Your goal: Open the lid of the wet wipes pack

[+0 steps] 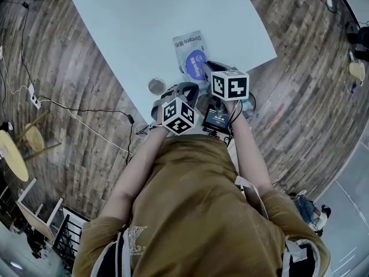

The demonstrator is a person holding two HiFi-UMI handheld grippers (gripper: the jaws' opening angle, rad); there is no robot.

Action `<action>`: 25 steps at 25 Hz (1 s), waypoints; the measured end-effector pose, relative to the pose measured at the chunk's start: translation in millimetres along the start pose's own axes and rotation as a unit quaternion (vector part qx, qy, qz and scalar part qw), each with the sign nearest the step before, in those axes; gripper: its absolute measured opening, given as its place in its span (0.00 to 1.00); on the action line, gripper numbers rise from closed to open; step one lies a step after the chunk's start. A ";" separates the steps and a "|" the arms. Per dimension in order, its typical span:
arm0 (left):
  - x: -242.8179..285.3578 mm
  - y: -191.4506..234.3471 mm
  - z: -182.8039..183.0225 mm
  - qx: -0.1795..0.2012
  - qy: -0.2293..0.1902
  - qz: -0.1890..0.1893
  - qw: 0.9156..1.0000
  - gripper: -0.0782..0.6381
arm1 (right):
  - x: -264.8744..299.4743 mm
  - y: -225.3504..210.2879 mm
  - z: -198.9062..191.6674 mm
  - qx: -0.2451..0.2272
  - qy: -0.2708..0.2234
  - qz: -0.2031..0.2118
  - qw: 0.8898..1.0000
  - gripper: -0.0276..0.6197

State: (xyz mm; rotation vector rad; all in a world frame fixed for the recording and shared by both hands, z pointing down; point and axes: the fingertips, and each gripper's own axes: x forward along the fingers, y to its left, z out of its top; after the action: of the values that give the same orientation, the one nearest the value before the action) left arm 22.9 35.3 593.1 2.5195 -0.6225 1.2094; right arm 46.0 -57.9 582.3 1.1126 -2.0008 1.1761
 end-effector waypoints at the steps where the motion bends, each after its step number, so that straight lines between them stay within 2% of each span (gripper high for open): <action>1: 0.2 -0.1 0.1 0.000 0.000 -0.001 1.000 0.12 | -0.1 -0.2 -0.1 -0.001 0.002 -0.001 1.000 0.14; 15: -0.8 -0.7 -0.6 -0.004 0.006 0.000 1.000 0.12 | -11.5 3.3 3.8 0.012 -0.007 0.007 1.000 0.07; 25: -0.6 -2.5 -3.2 -0.017 0.011 -0.005 1.000 0.12 | -26.1 27.3 6.1 -0.031 -0.009 0.018 0.999 0.05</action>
State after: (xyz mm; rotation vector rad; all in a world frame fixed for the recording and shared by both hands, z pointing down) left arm 21.7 39.0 594.4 2.4753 -0.6190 1.2094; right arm 35.0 -46.2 547.5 1.0628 -2.0645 1.1181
